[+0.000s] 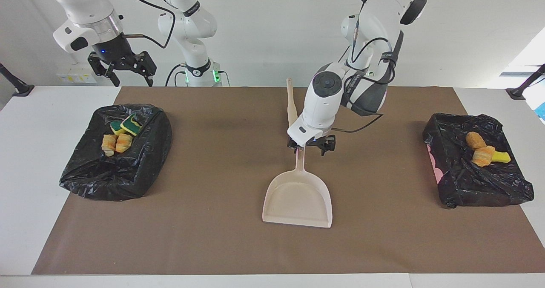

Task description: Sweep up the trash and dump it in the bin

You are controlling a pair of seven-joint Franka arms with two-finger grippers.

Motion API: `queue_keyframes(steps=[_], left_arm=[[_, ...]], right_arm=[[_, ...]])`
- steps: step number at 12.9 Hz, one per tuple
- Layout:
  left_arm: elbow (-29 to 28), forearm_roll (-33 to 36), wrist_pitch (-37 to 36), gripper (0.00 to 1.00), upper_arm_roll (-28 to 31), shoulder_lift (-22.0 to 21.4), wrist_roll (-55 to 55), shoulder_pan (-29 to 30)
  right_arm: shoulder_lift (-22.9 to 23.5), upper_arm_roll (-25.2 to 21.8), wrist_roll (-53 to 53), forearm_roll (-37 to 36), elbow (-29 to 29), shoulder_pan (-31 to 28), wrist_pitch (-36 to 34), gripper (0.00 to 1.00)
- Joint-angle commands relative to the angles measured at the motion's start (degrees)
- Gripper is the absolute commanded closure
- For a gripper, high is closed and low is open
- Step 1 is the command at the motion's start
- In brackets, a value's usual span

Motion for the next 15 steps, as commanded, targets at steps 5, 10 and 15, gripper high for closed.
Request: queue_keyframes(steps=[5, 10, 15], left_arm=[[-7.7, -8.4, -4.3, 0.00, 15.7, -18.9, 18.0, -0.2], [-4.4, -12.1, -13.6, 0.00, 27.4, -25.4, 35.1, 0.2], [4.2, -11.7, -25.3, 0.00, 29.9, -25.2, 39.0, 2.2]], right_arm=[[0.4, 0.2, 1.0, 1.2, 0.8, -0.2, -0.7, 0.00], [0.4, 0.2, 1.0, 1.2, 0.8, -0.2, -0.7, 0.00], [0.4, 0.2, 1.0, 1.2, 0.8, -0.2, -0.7, 0.00]])
